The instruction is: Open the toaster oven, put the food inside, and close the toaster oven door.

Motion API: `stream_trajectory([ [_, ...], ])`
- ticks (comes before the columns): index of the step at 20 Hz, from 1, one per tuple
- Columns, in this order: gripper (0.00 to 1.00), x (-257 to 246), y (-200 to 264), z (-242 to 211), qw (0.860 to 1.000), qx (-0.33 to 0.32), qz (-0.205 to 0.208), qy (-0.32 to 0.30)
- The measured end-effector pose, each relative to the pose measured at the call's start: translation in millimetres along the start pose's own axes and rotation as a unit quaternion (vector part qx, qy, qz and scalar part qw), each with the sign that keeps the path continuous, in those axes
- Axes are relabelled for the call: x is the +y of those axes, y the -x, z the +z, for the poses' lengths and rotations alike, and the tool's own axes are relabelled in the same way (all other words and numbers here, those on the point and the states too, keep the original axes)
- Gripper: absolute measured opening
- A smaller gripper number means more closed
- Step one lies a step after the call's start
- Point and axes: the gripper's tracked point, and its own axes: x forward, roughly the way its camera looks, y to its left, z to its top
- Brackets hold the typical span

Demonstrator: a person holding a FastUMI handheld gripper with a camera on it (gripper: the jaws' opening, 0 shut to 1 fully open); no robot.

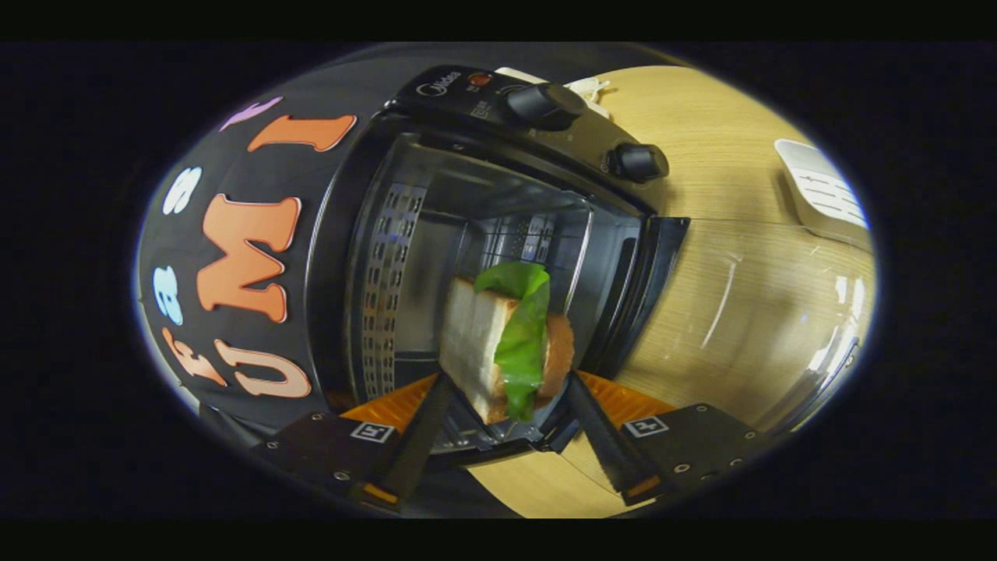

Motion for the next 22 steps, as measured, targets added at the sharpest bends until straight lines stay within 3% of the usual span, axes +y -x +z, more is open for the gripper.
stream_trajectory([
  [2,0.97,-5.2,3.2,0.4,1.000,0.002,-0.009,0.006],
  [9,0.98,-11.9,59.6,10.0,0.998,0.000,0.000,0.057],
  [13,0.98,-25.7,101.3,15.7,0.991,-0.002,-0.010,0.133],
  [16,0.98,-33.5,130.7,21.2,0.977,-0.008,-0.016,0.213],
  [22,0.98,-42.4,175.7,32.3,0.934,-0.027,-0.032,0.354],
])
